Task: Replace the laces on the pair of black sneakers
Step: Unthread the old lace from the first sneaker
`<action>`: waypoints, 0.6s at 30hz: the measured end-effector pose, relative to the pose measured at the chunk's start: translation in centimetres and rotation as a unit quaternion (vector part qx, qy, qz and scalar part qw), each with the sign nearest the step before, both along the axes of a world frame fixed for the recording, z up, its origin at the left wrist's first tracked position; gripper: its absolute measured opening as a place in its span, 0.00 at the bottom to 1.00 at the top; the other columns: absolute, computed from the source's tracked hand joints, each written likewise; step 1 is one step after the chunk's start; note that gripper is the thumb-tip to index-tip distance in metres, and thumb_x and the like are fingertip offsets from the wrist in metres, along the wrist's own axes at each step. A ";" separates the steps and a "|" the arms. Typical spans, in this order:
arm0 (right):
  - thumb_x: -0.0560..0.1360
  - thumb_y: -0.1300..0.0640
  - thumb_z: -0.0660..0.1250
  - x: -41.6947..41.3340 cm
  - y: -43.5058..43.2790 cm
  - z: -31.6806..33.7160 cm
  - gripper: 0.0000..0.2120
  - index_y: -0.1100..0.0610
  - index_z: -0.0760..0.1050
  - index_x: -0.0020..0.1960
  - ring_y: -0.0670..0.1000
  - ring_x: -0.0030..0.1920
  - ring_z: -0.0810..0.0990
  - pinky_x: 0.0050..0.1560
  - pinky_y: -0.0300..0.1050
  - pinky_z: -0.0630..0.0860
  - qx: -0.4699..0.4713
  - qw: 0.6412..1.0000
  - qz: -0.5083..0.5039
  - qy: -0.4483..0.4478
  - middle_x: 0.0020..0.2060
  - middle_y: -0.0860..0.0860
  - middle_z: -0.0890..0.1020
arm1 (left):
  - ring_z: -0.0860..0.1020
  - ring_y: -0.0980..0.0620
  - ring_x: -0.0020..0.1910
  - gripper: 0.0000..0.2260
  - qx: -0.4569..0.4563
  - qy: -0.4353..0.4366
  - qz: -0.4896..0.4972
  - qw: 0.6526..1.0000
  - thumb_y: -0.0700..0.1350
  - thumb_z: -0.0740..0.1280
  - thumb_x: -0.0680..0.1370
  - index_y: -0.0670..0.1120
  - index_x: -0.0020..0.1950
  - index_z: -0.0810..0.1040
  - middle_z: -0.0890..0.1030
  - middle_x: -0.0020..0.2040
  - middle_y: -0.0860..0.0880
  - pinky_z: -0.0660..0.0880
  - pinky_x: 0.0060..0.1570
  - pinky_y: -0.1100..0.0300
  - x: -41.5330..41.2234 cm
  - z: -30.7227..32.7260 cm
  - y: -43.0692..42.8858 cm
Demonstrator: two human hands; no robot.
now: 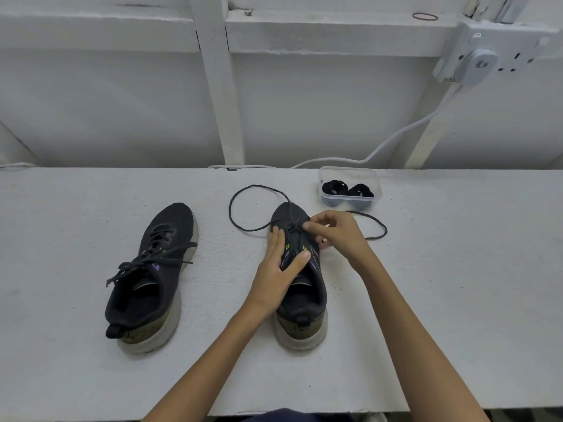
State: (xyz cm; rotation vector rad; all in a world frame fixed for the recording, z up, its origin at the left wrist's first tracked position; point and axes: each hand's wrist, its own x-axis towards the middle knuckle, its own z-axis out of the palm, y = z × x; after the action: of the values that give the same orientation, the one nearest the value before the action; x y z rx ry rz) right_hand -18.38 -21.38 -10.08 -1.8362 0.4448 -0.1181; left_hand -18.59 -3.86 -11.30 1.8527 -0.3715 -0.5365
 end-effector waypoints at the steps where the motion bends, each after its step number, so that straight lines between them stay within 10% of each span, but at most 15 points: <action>1: 0.72 0.58 0.76 -0.1 0.0 -0.1 0.07 0.61 0.82 0.46 0.48 0.33 0.78 0.35 0.42 0.78 0.003 1.000 0.006 0.008 0.38 0.56 0.83 | 0.46 0.61 0.78 0.40 0.000 0.000 0.000 1.000 0.62 0.63 0.74 0.51 0.80 0.50 0.47 0.80 0.58 0.50 0.77 0.59 0.0 0.0 0.0; 18: 0.72 0.63 0.74 0.2 -0.6 1.3 0.07 0.67 0.81 0.44 0.49 0.29 0.78 0.30 0.40 0.75 0.007 1.000 0.005 0.020 0.32 0.56 0.80 | 0.47 0.63 0.77 0.36 0.013 0.000 -0.006 1.000 0.58 0.64 0.78 0.50 0.80 0.50 0.48 0.80 0.58 0.48 0.73 0.66 0.0 0.1 -0.1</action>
State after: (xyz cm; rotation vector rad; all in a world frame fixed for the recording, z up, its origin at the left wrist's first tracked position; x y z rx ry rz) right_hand -18.17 -21.94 -8.79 -1.8284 0.4635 -0.0720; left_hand -18.63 -3.99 -11.16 1.8757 -0.3768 -0.5510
